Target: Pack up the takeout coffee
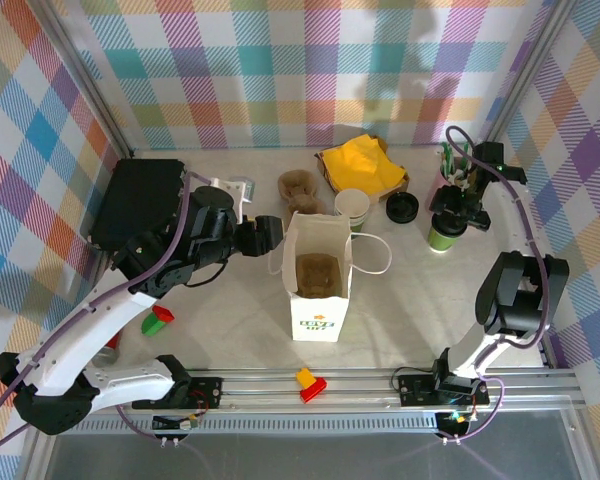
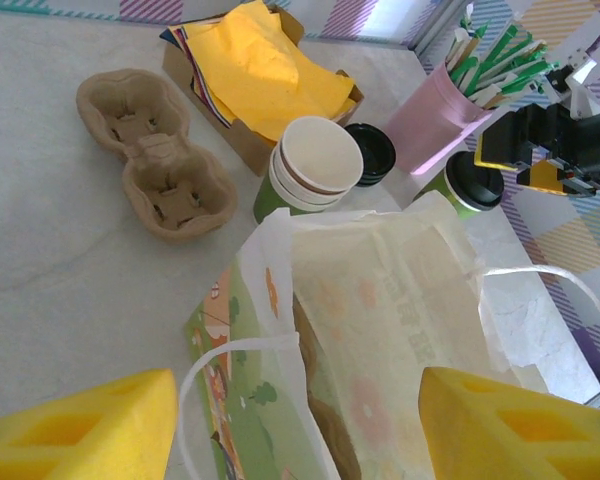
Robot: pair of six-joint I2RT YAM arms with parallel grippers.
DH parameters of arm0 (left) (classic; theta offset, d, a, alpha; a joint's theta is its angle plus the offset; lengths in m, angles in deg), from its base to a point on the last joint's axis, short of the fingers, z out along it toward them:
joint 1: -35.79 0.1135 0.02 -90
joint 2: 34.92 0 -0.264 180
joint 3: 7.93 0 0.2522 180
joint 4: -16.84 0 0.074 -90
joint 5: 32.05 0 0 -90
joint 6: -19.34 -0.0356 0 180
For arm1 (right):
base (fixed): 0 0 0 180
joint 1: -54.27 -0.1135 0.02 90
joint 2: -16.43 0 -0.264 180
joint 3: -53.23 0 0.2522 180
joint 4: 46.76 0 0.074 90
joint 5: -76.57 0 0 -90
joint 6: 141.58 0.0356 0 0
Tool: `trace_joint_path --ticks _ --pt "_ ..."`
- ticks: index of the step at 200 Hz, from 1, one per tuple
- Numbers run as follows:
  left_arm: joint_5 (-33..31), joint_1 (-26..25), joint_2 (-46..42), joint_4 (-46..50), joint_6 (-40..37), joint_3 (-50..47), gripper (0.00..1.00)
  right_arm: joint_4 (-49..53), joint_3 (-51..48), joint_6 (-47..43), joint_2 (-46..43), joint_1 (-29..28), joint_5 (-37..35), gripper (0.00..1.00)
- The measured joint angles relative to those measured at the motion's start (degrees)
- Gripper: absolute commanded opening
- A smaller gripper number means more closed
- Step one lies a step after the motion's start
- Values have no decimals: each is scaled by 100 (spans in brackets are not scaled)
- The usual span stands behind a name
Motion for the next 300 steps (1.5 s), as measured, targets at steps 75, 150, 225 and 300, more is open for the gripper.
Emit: trace_joint_path --ticks 75,150,225,300 --pt "-15 0 33 0 -33 -98 67 140 251 -37 350 0 -114 85" --pt "-15 0 87 0 -35 -129 67 205 382 -39 612 0 -122 78" --pt "-15 0 195 4 -33 -133 67 245 417 -111 645 4 -118 83" --pt "-15 0 195 4 -31 -133 67 319 424 -168 645 4 9 86"
